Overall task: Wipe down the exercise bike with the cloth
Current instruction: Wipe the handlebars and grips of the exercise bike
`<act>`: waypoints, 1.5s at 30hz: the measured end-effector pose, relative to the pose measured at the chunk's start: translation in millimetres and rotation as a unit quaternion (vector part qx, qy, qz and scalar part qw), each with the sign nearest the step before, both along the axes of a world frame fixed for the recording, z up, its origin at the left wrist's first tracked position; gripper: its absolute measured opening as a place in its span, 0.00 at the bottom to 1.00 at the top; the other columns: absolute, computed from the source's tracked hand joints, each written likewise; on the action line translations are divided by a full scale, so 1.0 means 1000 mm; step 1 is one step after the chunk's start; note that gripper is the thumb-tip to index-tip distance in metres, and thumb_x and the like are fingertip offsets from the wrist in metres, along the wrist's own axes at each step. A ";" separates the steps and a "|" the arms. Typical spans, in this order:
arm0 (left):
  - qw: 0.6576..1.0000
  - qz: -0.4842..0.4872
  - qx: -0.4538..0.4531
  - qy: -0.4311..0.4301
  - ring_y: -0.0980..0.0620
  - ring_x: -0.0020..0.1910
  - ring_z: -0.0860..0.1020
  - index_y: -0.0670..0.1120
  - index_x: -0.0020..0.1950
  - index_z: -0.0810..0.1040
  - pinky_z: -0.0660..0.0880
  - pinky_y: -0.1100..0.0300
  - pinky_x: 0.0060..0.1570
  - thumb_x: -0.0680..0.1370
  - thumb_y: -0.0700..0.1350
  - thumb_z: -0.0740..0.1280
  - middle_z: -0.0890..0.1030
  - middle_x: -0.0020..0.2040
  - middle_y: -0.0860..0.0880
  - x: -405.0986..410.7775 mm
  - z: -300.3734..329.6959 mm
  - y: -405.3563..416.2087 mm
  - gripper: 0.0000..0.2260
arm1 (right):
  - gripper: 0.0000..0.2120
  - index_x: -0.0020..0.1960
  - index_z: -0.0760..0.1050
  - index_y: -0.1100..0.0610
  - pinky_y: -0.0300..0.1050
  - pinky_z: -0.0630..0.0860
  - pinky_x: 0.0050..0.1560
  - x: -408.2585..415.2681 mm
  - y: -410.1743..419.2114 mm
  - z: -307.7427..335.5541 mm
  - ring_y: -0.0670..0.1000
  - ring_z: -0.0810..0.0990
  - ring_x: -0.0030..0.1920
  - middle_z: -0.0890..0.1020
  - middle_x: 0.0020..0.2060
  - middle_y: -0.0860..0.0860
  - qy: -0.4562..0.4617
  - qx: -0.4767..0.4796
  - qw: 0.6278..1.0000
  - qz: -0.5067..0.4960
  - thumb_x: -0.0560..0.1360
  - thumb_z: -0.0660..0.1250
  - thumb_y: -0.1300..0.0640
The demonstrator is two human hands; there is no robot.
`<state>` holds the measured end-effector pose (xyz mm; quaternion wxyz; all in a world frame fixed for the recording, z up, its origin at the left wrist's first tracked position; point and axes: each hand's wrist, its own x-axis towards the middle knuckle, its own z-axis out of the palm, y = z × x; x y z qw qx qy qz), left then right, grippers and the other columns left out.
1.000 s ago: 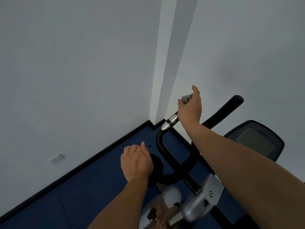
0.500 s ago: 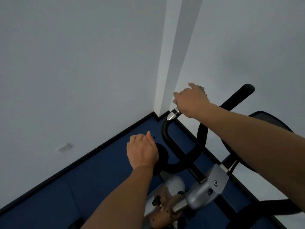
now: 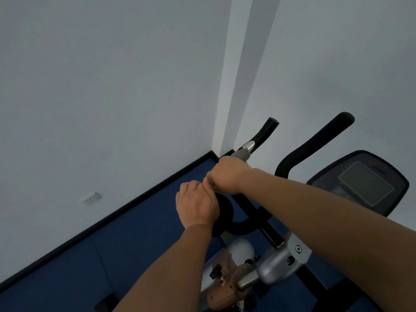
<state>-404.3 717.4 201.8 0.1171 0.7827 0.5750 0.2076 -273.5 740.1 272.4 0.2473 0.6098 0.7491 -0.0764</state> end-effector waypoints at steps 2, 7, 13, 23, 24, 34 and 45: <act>1.000 0.000 0.005 -0.001 0.46 0.40 0.74 0.43 0.32 0.77 0.73 0.51 0.40 0.83 0.50 0.48 0.78 0.33 0.48 0.000 0.000 0.000 0.27 | 0.17 0.52 0.74 0.53 0.60 0.61 0.72 0.022 0.000 -0.006 0.54 0.77 0.47 0.82 0.43 0.52 -0.014 0.090 0.995 -0.035 0.80 0.51 0.44; 1.000 -0.003 -0.001 -0.004 0.46 0.40 0.74 0.44 0.30 0.75 0.73 0.51 0.39 0.83 0.50 0.48 0.76 0.31 0.49 0.001 0.001 -0.001 0.27 | 0.41 0.82 0.45 0.54 0.58 0.37 0.79 0.060 -0.009 -0.011 0.60 0.39 0.80 0.44 0.81 0.61 0.097 0.303 0.915 -0.250 0.78 0.56 0.35; 1.000 -0.008 -0.017 -0.009 0.46 0.42 0.75 0.43 0.32 0.76 0.74 0.50 0.44 0.83 0.52 0.44 0.77 0.33 0.49 0.001 -0.001 -0.001 0.29 | 0.41 0.81 0.46 0.47 0.64 0.52 0.77 0.034 -0.004 -0.022 0.60 0.46 0.80 0.42 0.80 0.59 0.313 0.501 0.590 -0.550 0.77 0.66 0.43; 1.000 -0.007 -0.015 -0.008 0.44 0.41 0.75 0.41 0.32 0.77 0.73 0.50 0.43 0.83 0.51 0.46 0.78 0.33 0.47 0.000 0.000 0.000 0.29 | 0.36 0.45 0.80 0.58 0.49 0.78 0.44 0.034 0.001 -0.029 0.56 0.82 0.40 0.83 0.41 0.58 0.737 0.306 -0.065 -0.599 0.72 0.58 0.24; 1.000 -0.008 -0.020 -0.005 0.45 0.42 0.75 0.41 0.32 0.77 0.74 0.50 0.43 0.83 0.51 0.45 0.78 0.33 0.47 0.001 0.001 0.000 0.29 | 0.37 0.45 0.80 0.58 0.48 0.78 0.44 0.037 -0.001 -0.033 0.57 0.82 0.40 0.83 0.41 0.58 0.750 0.299 -0.079 -0.584 0.72 0.56 0.23; 1.000 -0.017 -0.019 0.002 0.46 0.43 0.75 0.41 0.34 0.78 0.72 0.51 0.46 0.83 0.51 0.44 0.78 0.34 0.47 0.000 -0.001 0.000 0.30 | 0.49 0.62 0.76 0.63 0.56 0.77 0.58 0.030 -0.011 -0.035 0.65 0.83 0.58 0.81 0.58 0.68 0.775 0.098 0.065 -0.621 0.71 0.46 0.21; 0.993 -0.037 -0.077 0.085 0.48 0.47 0.74 0.45 0.39 0.79 0.69 0.56 0.50 0.81 0.53 0.34 0.80 0.40 0.50 -0.002 0.011 0.000 0.34 | 0.34 0.61 0.79 0.57 0.58 0.78 0.61 0.018 -0.024 -0.018 0.59 0.82 0.53 0.83 0.52 0.57 0.654 0.113 0.174 -0.727 0.75 0.59 0.30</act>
